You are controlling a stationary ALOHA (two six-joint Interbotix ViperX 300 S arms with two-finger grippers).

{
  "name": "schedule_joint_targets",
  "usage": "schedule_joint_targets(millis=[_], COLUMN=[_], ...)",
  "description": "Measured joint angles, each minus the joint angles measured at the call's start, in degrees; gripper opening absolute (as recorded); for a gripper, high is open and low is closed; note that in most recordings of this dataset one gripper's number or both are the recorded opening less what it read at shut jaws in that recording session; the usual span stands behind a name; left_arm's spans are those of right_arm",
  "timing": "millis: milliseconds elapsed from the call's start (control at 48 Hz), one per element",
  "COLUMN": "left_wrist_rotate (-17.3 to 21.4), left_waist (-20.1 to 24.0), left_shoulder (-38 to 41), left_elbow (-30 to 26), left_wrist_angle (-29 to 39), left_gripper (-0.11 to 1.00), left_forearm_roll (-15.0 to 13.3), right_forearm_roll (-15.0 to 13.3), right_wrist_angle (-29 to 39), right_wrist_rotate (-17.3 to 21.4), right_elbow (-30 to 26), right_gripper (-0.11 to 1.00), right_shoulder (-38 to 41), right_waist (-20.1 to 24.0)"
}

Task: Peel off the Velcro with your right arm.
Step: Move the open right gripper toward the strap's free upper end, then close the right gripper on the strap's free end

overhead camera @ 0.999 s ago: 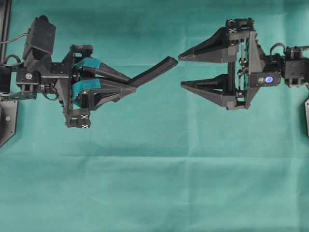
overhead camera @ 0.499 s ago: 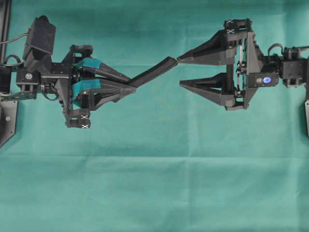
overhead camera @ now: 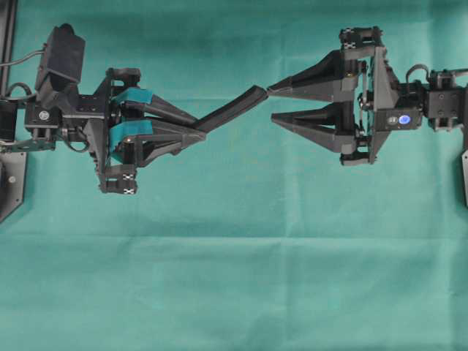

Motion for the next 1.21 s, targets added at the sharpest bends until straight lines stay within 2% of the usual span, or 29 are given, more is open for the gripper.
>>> schedule_joint_targets(millis=[333,1207], left_wrist_rotate=[0.00,0.00], left_waist=[0.00,0.00], left_shoulder=[0.00,0.00], left_elbow=[0.00,0.09], left_wrist_angle=[0.00,0.97], left_gripper=[0.11,0.11], left_forearm_roll=[0.00,0.00], right_forearm_roll=[0.00,0.09], right_wrist_angle=[0.00,0.00], right_wrist_rotate=[-0.09,0.62], right_elbow=[0.00,0.00], right_gripper=[0.35,0.35], right_shoulder=[0.00,1.23], right_waist=[0.00,0.79])
